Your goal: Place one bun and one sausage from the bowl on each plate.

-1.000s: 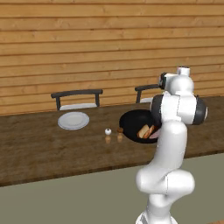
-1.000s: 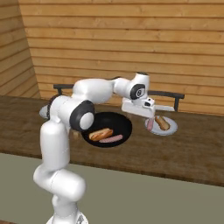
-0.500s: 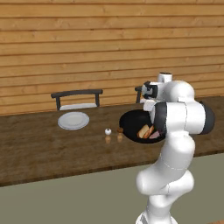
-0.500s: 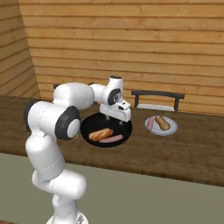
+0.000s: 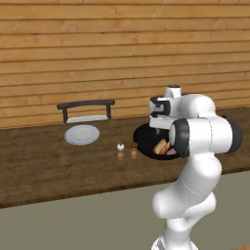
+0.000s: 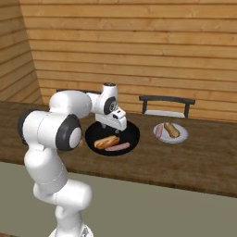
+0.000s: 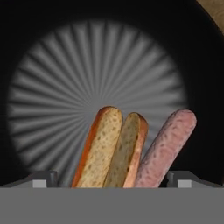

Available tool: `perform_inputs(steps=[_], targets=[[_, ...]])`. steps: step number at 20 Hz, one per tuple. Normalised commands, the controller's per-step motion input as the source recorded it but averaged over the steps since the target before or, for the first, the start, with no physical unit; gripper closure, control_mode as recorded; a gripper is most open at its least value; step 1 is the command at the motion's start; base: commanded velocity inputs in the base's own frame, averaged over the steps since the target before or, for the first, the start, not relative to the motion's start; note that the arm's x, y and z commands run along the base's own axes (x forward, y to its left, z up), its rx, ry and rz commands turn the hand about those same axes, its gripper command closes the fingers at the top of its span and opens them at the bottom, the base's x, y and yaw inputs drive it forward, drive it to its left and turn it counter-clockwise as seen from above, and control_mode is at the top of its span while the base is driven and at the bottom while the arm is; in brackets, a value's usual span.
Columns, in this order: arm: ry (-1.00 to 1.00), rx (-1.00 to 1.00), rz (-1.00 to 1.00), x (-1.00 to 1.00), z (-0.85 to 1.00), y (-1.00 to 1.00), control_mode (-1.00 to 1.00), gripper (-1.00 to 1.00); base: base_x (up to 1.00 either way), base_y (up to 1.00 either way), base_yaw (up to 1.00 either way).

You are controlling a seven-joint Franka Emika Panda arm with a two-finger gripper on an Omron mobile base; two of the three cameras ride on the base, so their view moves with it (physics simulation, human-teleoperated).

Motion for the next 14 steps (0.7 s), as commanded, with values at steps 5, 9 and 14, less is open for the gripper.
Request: perform_inputs(steps=[5, 9, 14], targets=[[0.00, 0.00, 0.00, 0.00, -0.27, 0.05, -1.00, -1.00, 0.00, 0.00, 0.00], [-0.02, 0.00, 0.00, -0.33, -0.22, 0.00, -1.00, -1.00, 0.00, 0.00, 0.00], [-0.01, 0.00, 0.00, -0.43, -0.20, 0.00, -1.00, -1.00, 0.00, 0.00, 0.00]])
